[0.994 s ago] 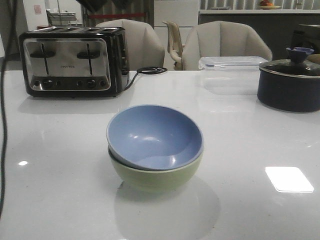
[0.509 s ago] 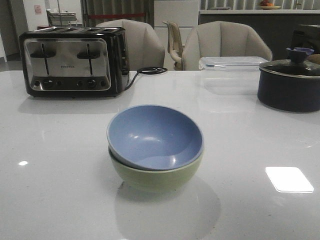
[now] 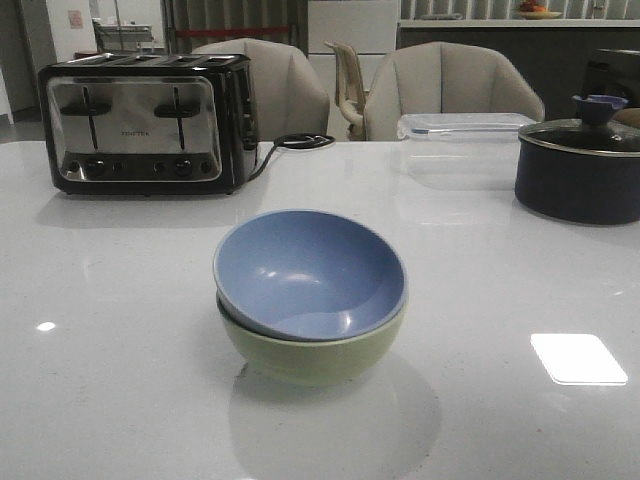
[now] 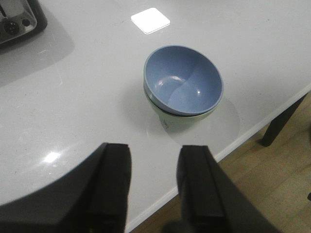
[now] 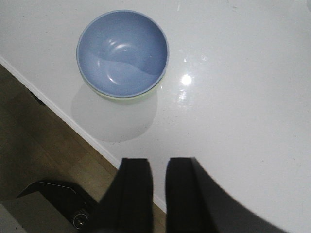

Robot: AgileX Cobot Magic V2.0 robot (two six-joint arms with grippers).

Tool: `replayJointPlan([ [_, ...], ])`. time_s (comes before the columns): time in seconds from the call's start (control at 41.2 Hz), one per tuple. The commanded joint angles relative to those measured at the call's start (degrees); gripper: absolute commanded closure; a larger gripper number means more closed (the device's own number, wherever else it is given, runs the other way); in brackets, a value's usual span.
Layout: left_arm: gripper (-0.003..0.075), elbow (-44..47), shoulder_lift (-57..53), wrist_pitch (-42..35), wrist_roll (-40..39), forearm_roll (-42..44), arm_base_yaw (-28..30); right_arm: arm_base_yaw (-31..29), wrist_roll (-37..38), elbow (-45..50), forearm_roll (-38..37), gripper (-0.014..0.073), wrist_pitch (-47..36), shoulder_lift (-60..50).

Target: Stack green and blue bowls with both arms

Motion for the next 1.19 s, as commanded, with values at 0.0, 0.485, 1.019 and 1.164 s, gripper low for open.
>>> replayJointPlan([
  [0.0,0.0562,-1.4,0.0,-4.8,-0.6,-0.4,-0.4,-0.1,0.1,-1.5,1.5,0.0505,-3.1,-0.2],
  [0.485,0.0622,-1.4,0.0,-4.8,-0.4,-0.4,-0.4,-0.1,0.1,-1.5,1.8,0.0554,-2.7,-0.2],
  [1.019,0.0622,11.9,-15.4,-24.2,-0.3,6.5,14.6,-0.1,0.1,-1.5,1.8,0.0554,-2.6,-0.2],
  [1.164,0.0622,23.1,-23.8,-34.6,-0.3,5.9,22.4,-0.1,0.1,-1.5,1.8,0.0554,-2.6,-0.2],
])
